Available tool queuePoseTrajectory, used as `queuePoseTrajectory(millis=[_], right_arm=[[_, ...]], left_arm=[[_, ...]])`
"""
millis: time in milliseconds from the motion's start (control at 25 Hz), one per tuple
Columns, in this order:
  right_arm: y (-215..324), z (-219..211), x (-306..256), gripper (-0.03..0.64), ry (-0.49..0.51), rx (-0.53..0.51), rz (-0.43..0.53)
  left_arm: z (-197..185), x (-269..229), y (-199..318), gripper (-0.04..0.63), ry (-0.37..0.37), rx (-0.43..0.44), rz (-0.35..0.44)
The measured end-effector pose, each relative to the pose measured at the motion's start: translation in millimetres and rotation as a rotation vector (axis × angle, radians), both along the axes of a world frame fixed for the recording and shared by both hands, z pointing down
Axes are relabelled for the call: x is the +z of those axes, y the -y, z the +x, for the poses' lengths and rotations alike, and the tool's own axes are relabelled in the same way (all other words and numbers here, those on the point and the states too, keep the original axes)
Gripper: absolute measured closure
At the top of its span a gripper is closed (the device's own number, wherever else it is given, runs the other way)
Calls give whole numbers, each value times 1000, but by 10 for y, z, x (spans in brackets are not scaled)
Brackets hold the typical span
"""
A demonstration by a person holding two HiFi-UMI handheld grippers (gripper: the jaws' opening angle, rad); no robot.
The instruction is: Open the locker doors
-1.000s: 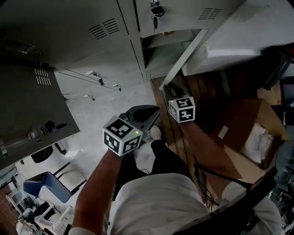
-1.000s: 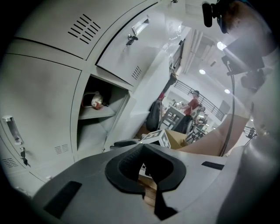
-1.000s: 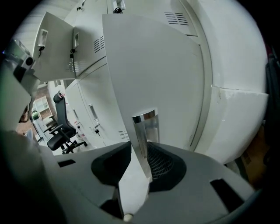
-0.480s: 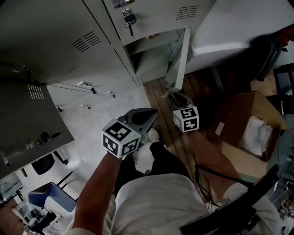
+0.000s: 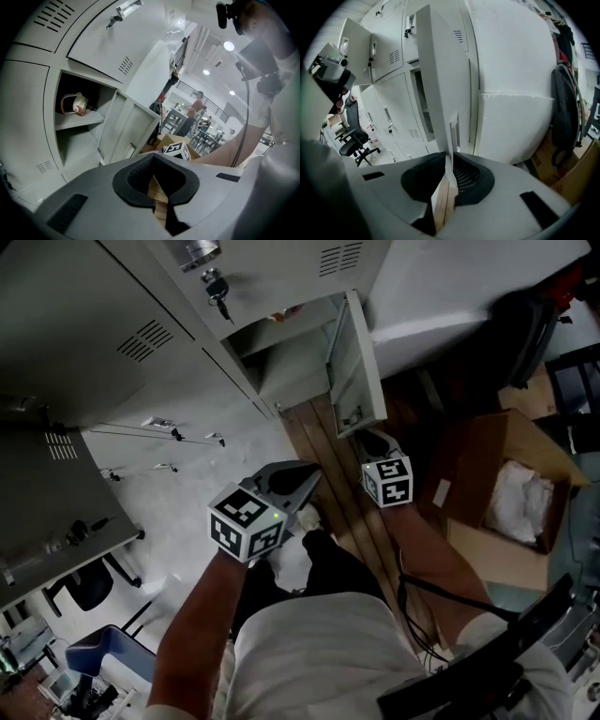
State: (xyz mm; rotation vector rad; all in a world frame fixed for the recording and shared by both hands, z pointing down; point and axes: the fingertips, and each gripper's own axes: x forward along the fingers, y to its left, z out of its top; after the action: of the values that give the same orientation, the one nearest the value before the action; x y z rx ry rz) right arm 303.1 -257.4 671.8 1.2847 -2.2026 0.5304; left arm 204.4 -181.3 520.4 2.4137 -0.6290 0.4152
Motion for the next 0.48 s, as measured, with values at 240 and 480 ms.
queuePoseTrajectory(millis=[240, 480], right_arm=[[60, 436, 15, 575, -30, 42, 9], [225, 841, 10, 580, 5, 99, 3]], left_arm=[[150, 8, -31, 584, 2, 29, -7], [269, 55, -3, 584, 5, 45, -12]])
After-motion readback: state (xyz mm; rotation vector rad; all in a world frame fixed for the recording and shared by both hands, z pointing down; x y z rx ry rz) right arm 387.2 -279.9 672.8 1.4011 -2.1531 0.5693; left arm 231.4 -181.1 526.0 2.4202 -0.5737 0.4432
